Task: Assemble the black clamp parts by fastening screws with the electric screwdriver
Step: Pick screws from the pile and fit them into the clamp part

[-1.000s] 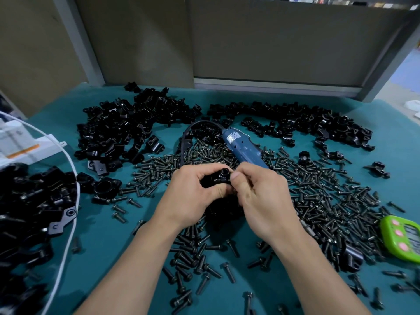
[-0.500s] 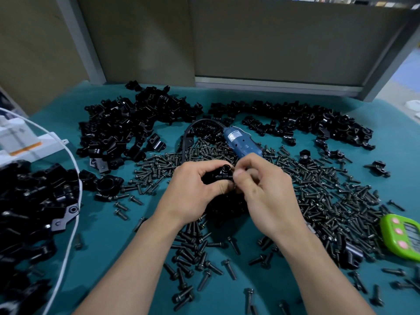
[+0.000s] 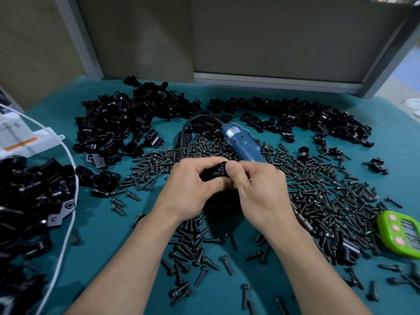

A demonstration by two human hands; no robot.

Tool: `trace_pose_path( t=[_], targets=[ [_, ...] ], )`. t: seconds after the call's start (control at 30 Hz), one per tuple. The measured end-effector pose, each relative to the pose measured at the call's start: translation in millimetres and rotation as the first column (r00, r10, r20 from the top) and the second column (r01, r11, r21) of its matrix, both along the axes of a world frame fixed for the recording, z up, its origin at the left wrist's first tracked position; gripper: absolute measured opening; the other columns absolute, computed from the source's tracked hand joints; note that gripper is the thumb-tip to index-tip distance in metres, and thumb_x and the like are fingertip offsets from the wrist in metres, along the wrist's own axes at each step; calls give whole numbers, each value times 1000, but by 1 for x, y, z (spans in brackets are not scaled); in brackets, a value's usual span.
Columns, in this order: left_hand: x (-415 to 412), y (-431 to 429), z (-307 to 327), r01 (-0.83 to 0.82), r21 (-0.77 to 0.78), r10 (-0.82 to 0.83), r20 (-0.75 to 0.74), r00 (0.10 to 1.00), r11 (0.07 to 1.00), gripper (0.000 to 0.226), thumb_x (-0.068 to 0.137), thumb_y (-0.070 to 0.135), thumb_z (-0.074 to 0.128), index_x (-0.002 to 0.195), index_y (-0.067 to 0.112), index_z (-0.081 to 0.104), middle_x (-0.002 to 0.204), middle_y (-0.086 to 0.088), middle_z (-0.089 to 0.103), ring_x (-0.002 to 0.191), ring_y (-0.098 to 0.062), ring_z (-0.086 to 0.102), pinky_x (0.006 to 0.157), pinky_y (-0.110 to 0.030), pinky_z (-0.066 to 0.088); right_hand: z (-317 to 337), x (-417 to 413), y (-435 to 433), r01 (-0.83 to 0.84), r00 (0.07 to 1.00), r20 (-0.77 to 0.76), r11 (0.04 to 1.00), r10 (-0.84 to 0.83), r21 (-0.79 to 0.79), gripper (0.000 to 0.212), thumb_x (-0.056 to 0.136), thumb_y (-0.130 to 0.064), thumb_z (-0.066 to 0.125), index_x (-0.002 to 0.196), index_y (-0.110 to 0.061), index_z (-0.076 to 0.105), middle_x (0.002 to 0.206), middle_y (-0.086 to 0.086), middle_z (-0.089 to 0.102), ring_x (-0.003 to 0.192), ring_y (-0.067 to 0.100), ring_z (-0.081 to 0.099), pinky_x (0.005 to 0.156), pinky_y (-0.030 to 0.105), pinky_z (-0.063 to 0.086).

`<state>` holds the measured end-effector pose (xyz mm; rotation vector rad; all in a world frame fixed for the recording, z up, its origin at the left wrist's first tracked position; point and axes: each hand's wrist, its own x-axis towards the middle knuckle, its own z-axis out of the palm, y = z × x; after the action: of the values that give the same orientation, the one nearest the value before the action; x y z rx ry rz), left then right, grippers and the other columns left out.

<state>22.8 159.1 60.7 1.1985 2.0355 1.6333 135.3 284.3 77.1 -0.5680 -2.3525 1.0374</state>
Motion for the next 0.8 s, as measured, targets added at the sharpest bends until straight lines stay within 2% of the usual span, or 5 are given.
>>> trace_pose_path(
  t=[0.17,0.33,0.47,0.6,0.8],
  targets=[
    [-3,-1,0,-21,-10,21,21,1000,1000,29,86,14,84,111,30,81,98,15,80,94,-4,75,86,-27,58,1,5,2,-49,996,-71,997,45,-54,27,103,-35,58,77,-28,62,60,-8,62,54,9,54,50,21,40],
    [0,-1,1,-17,-5,17,-4,1000,1000,32,85,16,85,112,34,80,102,18,79,98,-2,74,89,-22,56,1,0,-1,7,999,-36,999,-9,-37,50,104,-47,49,60,-22,51,54,-2,54,50,10,45,49,26,35],
    [-2,-2,-1,-30,-25,30,20,999,999,26,87,17,84,109,30,81,96,13,80,90,-6,75,81,-24,59,2,4,0,-40,998,-49,999,39,-31,24,99,-30,60,75,-26,60,58,-10,60,54,9,51,52,24,38],
    [2,-1,2,-25,-37,25,-4,1000,999,33,84,16,86,111,35,80,99,20,79,95,-1,74,86,-21,57,3,1,-2,52,998,36,998,-53,25,56,105,-48,46,56,-22,46,52,-16,54,52,8,48,47,25,28],
    [0,0,-1,-47,-55,47,-7,999,997,28,85,15,85,105,34,81,92,13,80,88,-9,75,82,-33,60,3,5,2,-39,999,21,999,39,13,27,102,-29,57,75,-26,58,64,-10,66,59,13,58,54,27,42]
  ],
)
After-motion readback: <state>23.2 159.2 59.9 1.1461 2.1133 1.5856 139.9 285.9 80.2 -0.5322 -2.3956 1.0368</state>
